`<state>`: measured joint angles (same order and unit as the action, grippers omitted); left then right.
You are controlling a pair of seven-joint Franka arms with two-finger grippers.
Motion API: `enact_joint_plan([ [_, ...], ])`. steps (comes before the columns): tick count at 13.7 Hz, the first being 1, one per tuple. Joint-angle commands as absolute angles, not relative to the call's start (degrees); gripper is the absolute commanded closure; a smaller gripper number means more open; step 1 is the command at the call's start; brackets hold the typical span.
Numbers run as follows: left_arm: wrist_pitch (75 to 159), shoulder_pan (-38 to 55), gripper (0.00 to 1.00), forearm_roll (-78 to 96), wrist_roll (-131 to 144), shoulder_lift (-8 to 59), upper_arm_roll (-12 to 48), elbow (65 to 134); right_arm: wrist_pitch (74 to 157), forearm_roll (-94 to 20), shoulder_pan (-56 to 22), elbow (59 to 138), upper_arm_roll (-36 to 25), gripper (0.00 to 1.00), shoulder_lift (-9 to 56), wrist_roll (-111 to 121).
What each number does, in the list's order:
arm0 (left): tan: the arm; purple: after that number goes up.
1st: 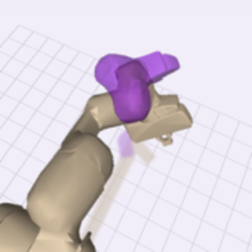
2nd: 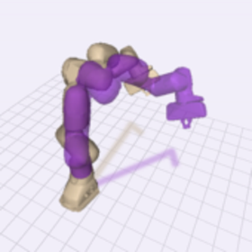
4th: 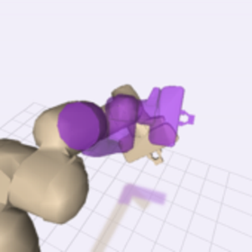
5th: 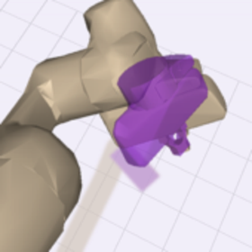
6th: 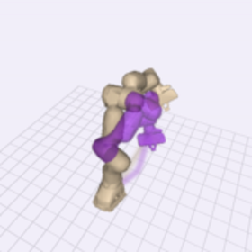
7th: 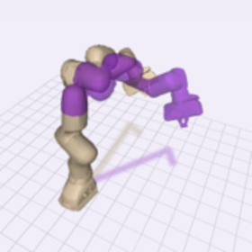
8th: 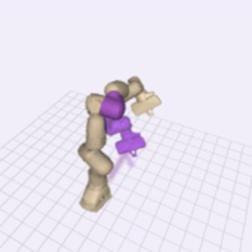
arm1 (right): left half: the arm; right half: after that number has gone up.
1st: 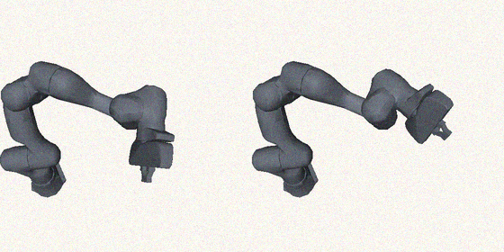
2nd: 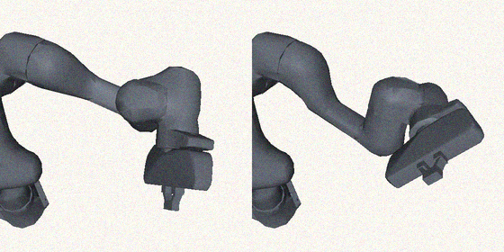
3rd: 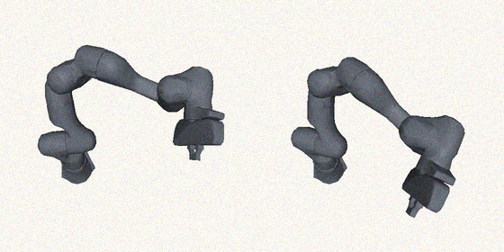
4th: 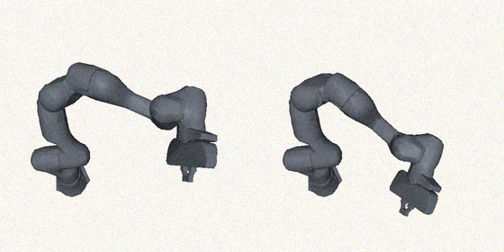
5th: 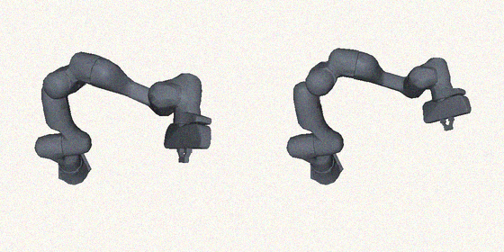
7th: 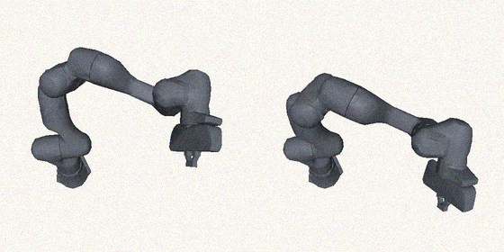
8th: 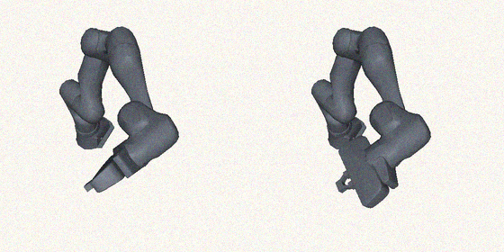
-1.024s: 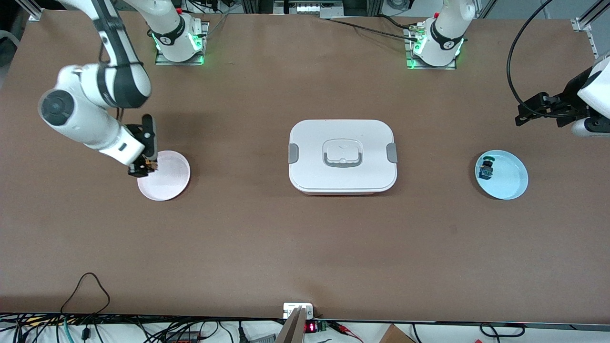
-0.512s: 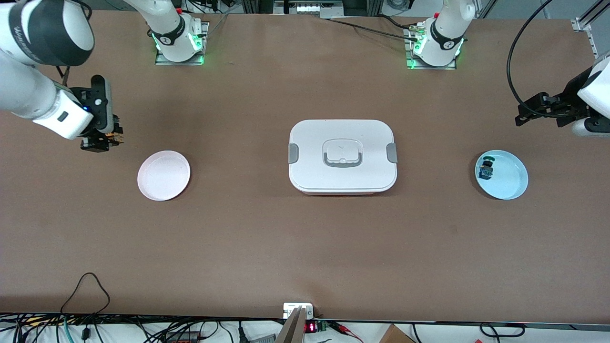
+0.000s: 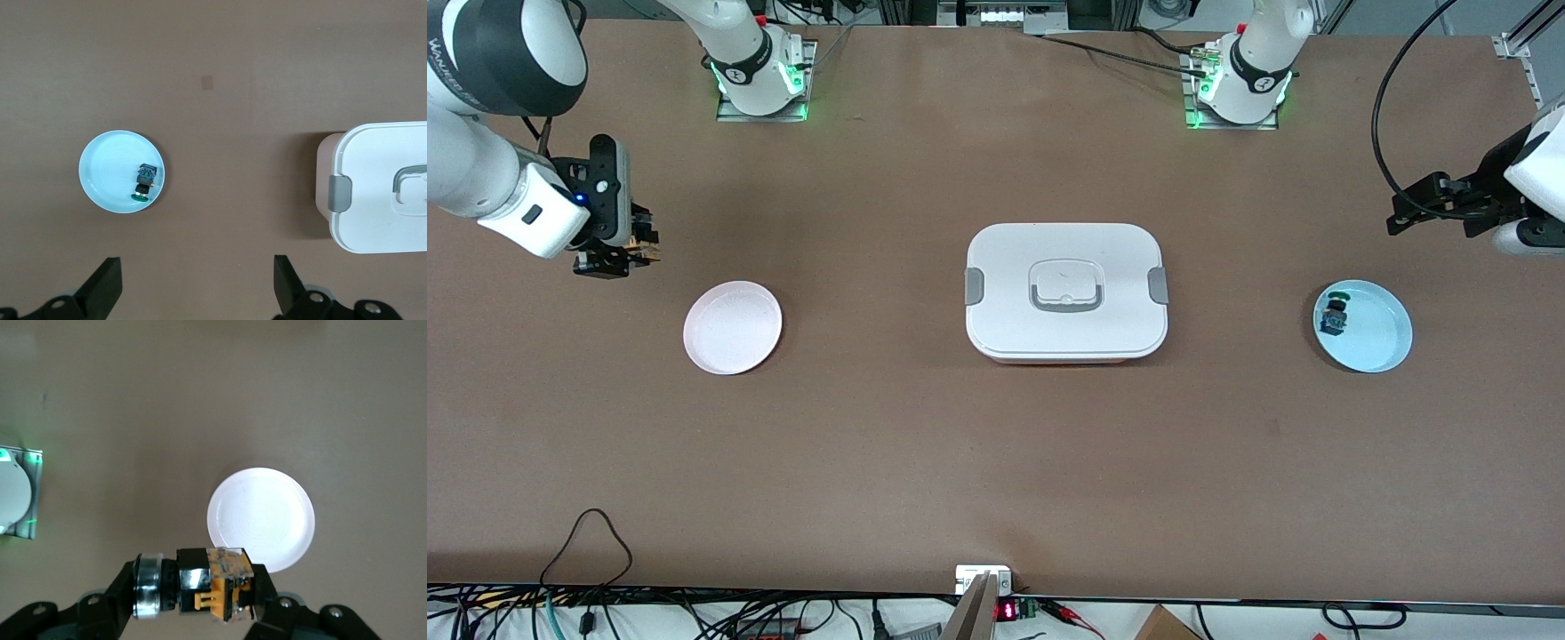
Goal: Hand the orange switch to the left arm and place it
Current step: 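Lift the orange switch off the white plate with the right gripper, then carry the switch over the box while the left gripper reaches toward it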
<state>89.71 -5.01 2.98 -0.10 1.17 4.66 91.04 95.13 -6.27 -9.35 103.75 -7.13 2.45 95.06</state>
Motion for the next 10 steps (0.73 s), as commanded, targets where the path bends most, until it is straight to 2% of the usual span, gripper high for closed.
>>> enact_joint_plan([
  [1,89.5,-5.4,0.00,4.7,0.4,1.0,5.1,91.0,92.1,-14.9,-8.1,103.0,-7.3,1.00,3.2,96.8],
  [5,86.6,-4.1,0.00,4.6,-0.2,2.5,5.3,90.9,91.0,-31.4,-4.9,103.8,-7.3,1.00,8.0,108.3],
  [10,80.9,-3.9,0.00,14.7,-0.2,5.2,5.4,90.3,83.5,-54.5,-0.1,106.1,-7.4,1.00,12.6,117.2],
])
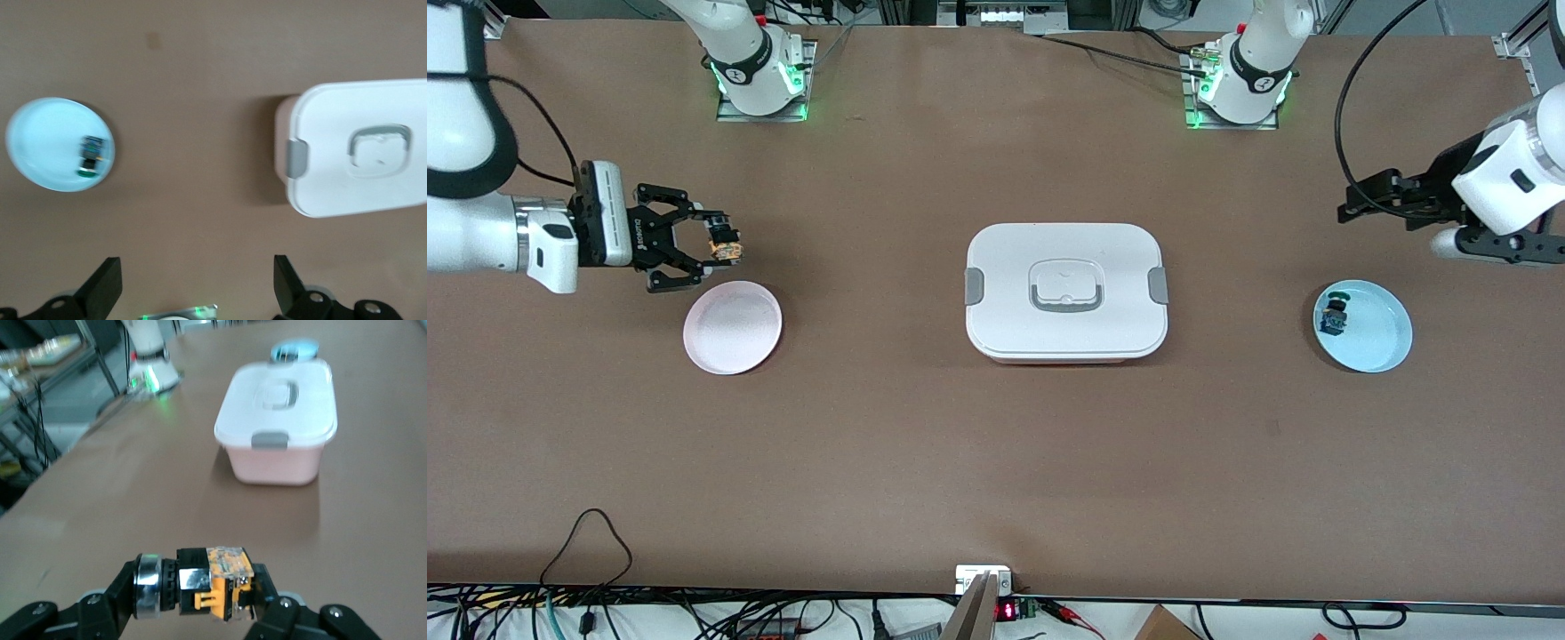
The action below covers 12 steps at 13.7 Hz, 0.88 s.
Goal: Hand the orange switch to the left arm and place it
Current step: 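Carry the switch over the box while the left gripper reaches toward it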
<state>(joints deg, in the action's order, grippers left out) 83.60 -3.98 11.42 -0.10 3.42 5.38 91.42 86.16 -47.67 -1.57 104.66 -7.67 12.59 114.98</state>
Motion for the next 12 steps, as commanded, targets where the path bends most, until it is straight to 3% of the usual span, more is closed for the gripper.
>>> enact_joint_plan([
  [1,79.7,-4.0,0.00,18.9,-0.2,5.4,5.2,89.8,81.4,-58.1,0.5,107.7,-7.3,1.00,12.7,117.6],
  [5,79.2,-6.3,0.00,29.5,-0.1,8.0,5.1,89.9,74.9,-74.1,0.3,115.2,-7.2,1.00,15.4,127.1],
  [12,75.5,-8.0,0.00,49.1,-8.5,14.1,5.1,90.0,74.9,-81.4,-3.9,115.9,-6.5,1.00,15.7,128.6],
])
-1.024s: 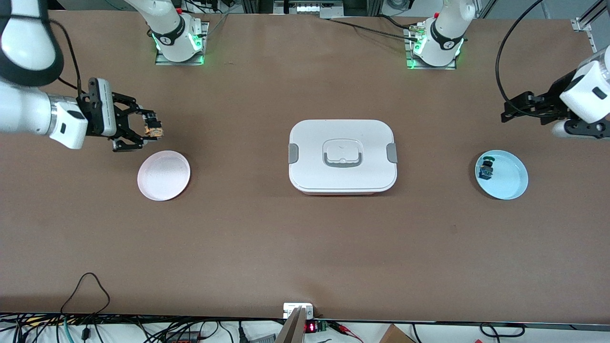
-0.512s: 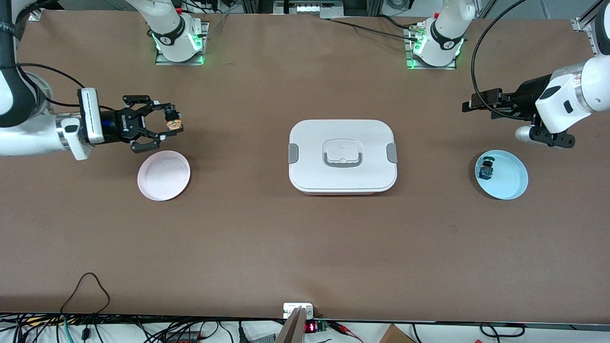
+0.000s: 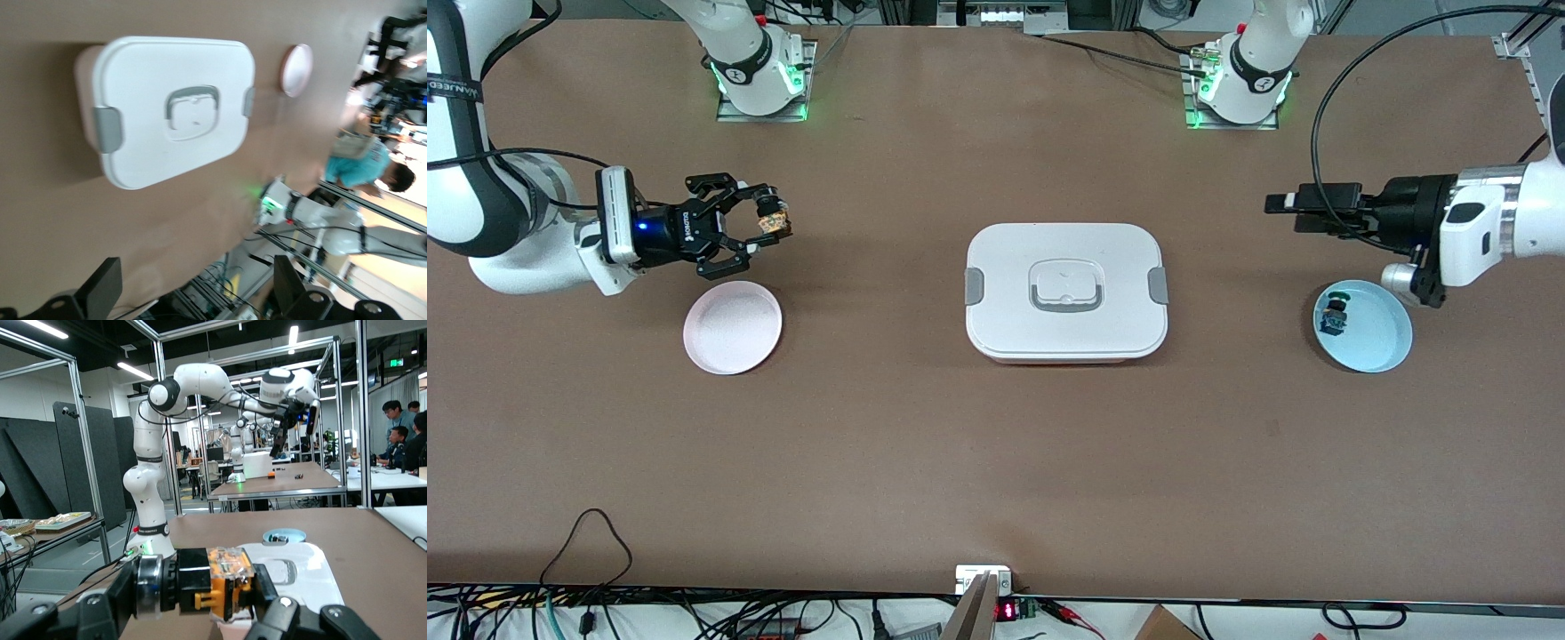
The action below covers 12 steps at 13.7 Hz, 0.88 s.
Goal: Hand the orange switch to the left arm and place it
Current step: 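Carry the switch over the box while the left gripper reaches toward it, then hold the switch above the box while the left gripper approaches it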
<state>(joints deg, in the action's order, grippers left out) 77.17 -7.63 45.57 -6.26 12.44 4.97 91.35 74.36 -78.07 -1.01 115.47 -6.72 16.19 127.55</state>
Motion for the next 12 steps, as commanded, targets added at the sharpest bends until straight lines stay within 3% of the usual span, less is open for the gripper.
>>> enact_joint_plan([
  [1,75.5,-7.8,0.00,50.8,-8.6,14.3,5.1,90.2,76.7,-84.4,-5.8,115.9,-6.5,1.00,15.8,128.7],
  [6,75.9,-7.7,0.00,61.4,-13.8,19.9,5.2,90.3,92.5,-102.8,-21.0,114.5,-6.6,1.00,16.2,127.5],
  [12,78.0,-6.0,0.00,68.0,-19.0,19.9,5.1,94.4,118.7,-124.1,-41.9,102.9,-6.6,1.00,22.5,124.5],
])
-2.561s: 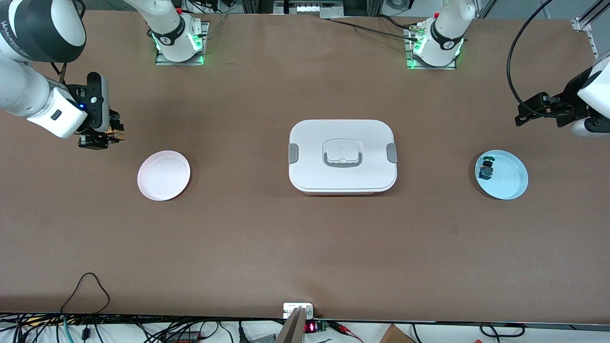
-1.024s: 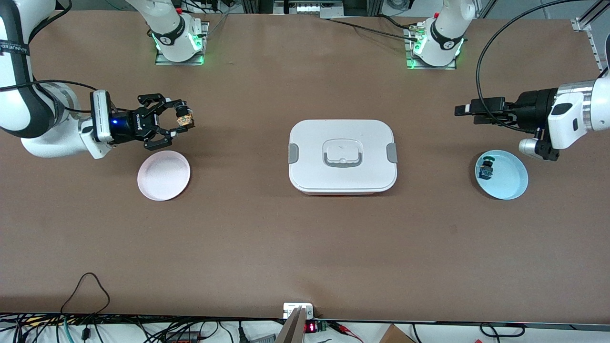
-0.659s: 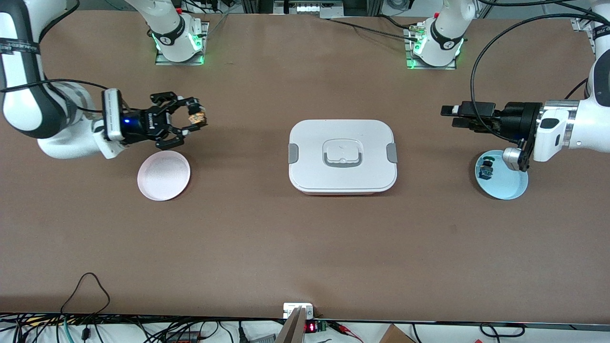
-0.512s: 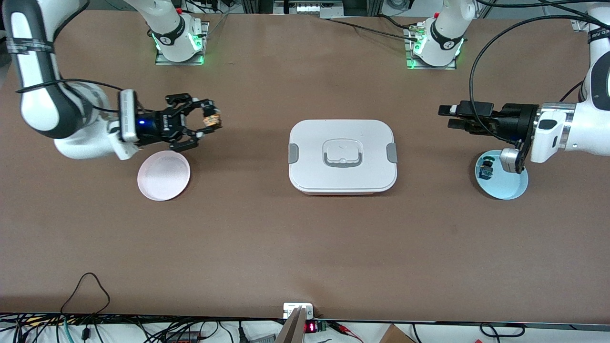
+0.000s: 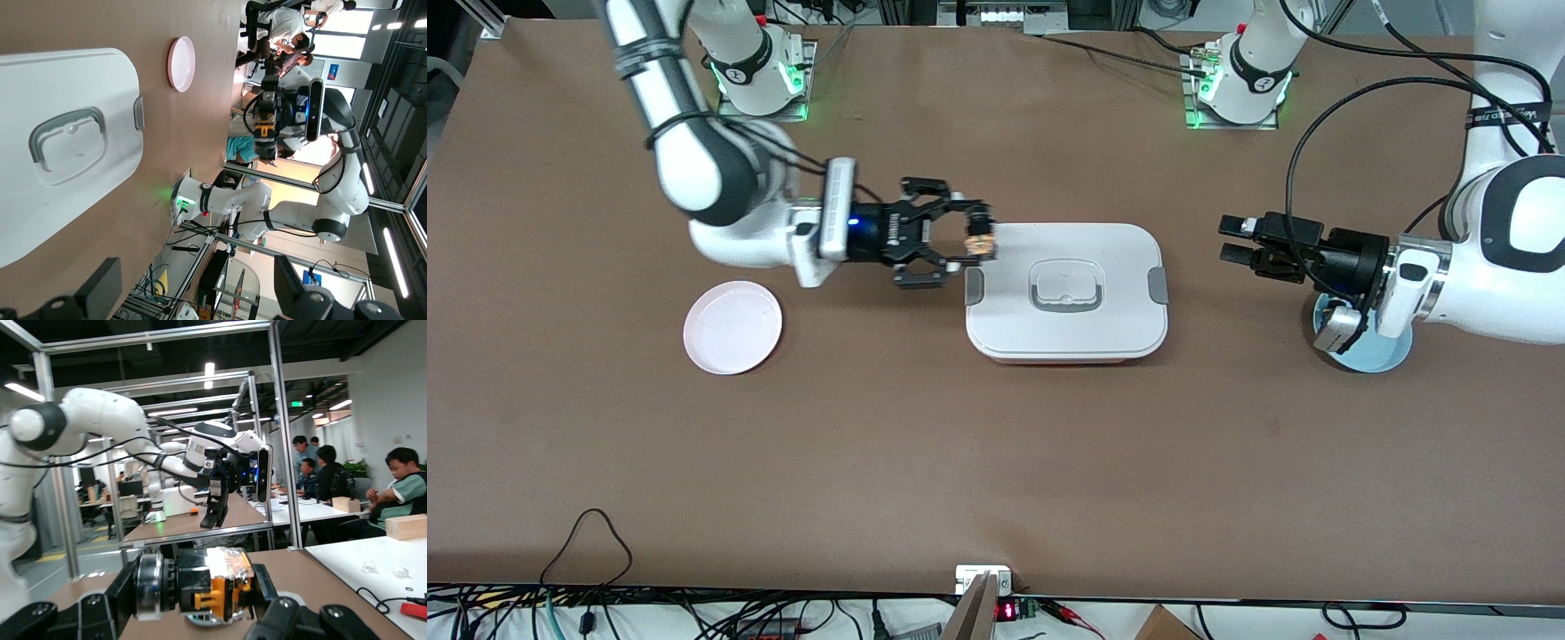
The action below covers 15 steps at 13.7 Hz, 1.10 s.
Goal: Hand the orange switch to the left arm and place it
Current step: 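Hold the switch above the box while the left gripper approaches it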
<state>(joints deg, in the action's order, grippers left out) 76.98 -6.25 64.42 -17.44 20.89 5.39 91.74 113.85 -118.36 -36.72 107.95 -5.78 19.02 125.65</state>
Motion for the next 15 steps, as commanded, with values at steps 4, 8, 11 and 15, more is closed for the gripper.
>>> enact_joint_plan([
  [4,84.1,-3.3,0.00,76.5,-22.8,20.1,5.1,97.3,124.4,-128.4,-46.6,97.3,-6.7,1.00,26.2,124.6],
  [8,87.5,-0.4,0.00,85.7,-28.6,20.1,5.1,102.8,124.5,-128.7,-46.9,97.3,-6.6,1.00,26.2,124.7],
  [11,87.7,-0.4,0.00,87.6,-28.9,20.0,5.1,106.1,124.6,-128.7,-47.0,97.3,-6.6,1.00,26.4,124.7],
  [15,88.6,1.3,0.00,90.0,-28.1,19.4,5.1,109.6,124.5,-128.7,-47.0,97.3,-6.6,1.00,26.4,124.7],
])
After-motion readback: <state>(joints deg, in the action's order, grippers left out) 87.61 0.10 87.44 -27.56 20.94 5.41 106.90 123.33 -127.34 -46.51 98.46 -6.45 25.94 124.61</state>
